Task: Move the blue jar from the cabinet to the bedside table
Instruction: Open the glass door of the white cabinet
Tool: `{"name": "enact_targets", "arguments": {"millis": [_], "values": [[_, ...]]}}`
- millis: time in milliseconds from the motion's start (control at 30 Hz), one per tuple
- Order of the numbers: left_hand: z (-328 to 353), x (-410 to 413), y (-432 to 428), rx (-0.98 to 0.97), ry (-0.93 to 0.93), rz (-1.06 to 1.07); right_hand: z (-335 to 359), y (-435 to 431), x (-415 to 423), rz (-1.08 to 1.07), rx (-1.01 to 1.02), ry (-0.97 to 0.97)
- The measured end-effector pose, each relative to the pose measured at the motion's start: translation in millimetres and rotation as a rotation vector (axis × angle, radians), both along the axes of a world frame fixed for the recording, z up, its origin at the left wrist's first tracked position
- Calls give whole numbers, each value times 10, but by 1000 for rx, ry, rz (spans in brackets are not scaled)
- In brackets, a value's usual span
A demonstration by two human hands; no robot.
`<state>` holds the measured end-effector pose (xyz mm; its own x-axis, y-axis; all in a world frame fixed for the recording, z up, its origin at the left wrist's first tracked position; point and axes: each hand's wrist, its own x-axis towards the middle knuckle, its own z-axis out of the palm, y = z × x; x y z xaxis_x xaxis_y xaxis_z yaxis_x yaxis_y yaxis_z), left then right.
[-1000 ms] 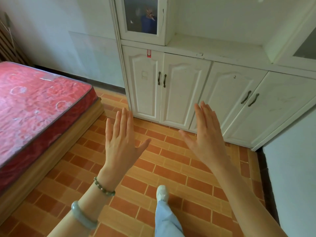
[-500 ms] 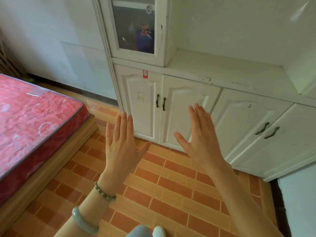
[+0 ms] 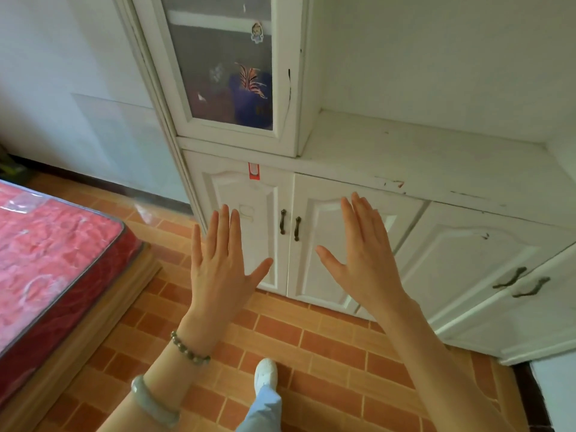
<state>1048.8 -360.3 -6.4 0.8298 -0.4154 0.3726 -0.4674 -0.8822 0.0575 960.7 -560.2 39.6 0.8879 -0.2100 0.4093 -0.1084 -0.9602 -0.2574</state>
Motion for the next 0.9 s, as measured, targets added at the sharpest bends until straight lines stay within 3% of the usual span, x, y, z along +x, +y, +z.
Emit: {"name": "enact_targets", "arguments": {"millis": [367,667,900], "values": [[315,1440,-416,-18,-111,-107,76,-298,1369,-59,-37,-1],[407,1902,-631,-30,-167,-89,131,-532,1788,-64,-71,-44],[910,2195,-964,-103,-312,-68,583,-765,2091,-22,-95,-172]]}}
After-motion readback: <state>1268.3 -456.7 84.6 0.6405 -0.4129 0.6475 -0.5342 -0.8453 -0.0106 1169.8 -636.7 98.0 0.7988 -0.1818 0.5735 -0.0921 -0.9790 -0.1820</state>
